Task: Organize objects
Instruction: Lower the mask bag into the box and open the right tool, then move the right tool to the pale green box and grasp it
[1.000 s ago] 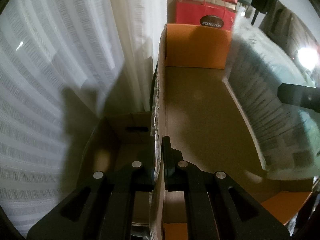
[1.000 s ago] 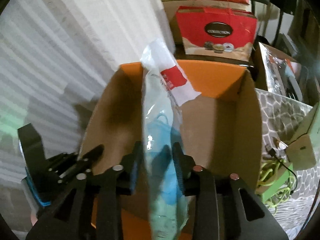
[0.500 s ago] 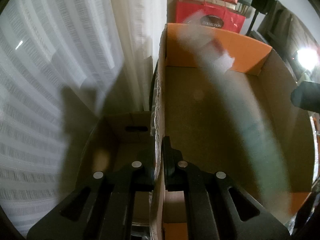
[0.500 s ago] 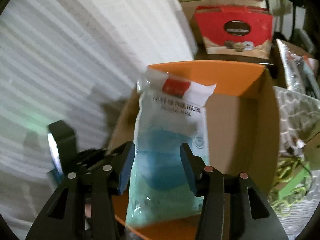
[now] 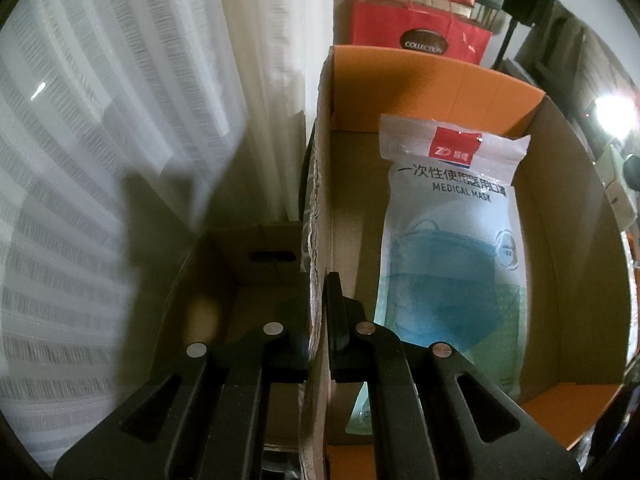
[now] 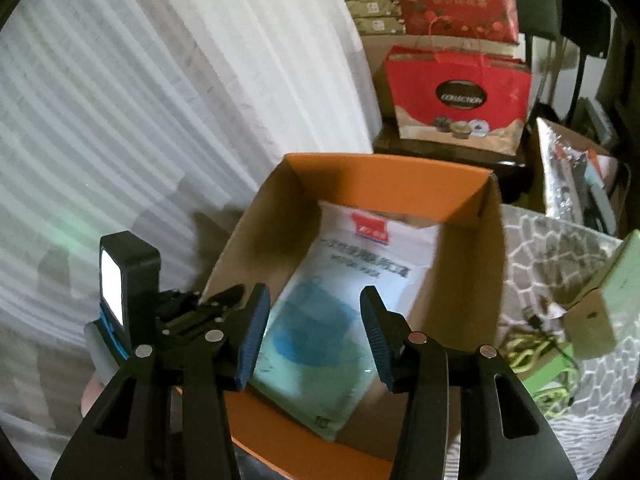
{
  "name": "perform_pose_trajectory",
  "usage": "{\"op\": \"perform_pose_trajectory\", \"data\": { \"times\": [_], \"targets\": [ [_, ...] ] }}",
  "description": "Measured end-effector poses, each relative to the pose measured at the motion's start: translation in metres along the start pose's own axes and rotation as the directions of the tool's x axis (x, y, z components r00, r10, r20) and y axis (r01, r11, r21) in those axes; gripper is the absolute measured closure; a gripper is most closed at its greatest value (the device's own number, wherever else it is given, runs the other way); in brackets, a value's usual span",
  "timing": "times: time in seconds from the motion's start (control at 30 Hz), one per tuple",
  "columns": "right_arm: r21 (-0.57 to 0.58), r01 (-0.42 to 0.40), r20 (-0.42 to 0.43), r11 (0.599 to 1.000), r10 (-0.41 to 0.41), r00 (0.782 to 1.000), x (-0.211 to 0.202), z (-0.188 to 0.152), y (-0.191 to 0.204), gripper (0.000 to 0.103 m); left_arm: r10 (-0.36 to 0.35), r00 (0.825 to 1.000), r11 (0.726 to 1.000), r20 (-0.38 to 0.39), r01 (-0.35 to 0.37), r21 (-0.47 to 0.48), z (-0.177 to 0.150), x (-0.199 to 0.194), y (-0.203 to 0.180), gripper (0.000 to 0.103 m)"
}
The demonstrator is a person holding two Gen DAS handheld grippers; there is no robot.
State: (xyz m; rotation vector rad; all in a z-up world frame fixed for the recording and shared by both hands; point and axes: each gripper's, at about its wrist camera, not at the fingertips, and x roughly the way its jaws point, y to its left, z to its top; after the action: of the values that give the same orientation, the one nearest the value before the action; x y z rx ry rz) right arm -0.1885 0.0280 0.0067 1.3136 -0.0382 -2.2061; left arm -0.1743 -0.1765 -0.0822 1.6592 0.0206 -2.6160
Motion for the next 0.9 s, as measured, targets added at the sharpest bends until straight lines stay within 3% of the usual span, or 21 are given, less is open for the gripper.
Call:
{"op": "perform_pose_trajectory", "data": {
  "times": [0.23,0.63,0.9],
  "targets": [
    [0.000,0.068,0.039,0.998,-0.068,0.997,-0.030,-0.004,-0.035,0.054,0.002,1.000,1.000,0.001,-0.002,0.002,0.000,0.001,0.001,0.097],
    [0.107,0.147,0.063,0.983,-0.154,0.986,-0.067,-0.014,-0.106,0.050,0.007,1.000,1.000,0.000,-0.007,0.003,0.001,0.002,0.004,0.097],
    [0.191,0.208,0.073,0.959,-0.226,0.972,-0.086,-0.020,-0.151,0.035,0.009,1.000,1.000,0.000,-0.009,0.004,0.001,0.001,0.003,0.097]
  ]
}}
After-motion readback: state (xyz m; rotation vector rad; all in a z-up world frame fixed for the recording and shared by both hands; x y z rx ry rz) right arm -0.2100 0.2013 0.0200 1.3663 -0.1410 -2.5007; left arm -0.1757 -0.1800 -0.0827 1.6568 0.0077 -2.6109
